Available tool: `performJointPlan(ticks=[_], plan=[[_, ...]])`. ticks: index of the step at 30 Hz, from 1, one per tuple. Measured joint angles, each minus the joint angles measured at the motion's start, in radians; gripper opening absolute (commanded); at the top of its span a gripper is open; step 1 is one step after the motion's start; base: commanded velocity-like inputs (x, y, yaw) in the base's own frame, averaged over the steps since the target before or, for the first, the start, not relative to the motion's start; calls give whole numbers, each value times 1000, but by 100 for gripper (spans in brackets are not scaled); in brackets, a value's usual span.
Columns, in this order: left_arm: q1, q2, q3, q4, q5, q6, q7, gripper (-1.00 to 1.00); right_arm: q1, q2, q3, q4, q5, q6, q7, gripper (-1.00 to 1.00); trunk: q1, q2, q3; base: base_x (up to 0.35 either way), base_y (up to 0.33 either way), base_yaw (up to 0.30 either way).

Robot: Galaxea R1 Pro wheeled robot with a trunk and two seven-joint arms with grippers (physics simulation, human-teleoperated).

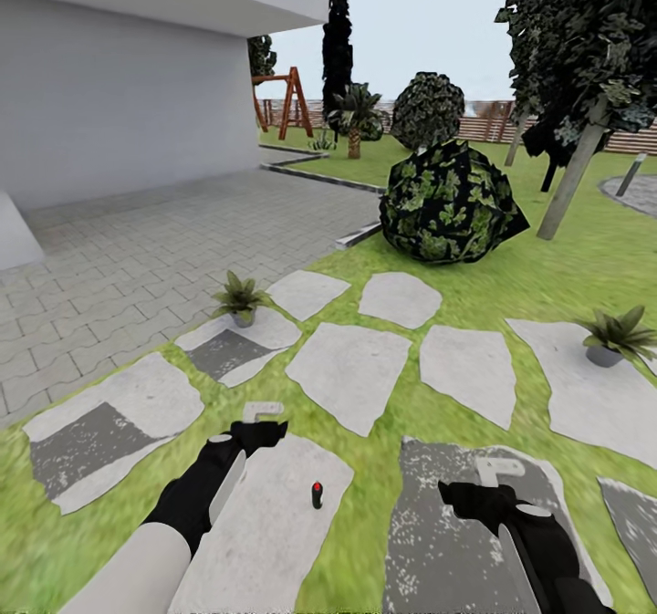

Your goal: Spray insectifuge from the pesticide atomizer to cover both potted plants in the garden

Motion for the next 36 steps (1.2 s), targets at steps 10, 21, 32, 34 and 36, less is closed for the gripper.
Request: performJointPlan(ticks=[10,21,32,34,36], plan=[[-9,0,0,17,0,-281,1,100,0,0,0,0,0,0,0,100,35,-63,-44,0,0,64],[-2,0,0,25,-3,-332,2,100,0,1,0,0,0,0,0,100,38,-70,-64,0,0,70],[-2,0,1,25,-3,-332,2,100,0,1,0,-1,0,0,0,100,81,-147,-116,0,0,71],[-2,0,1,25,-3,-332,2,100,0,1,0,0,0,0,0,100,88,-161,-125,0,0,31],[-2,0,1,25,-3,-332,2,100,0,1,0,0,0,0,0,100,96,-175,-134,0,0,-27]])
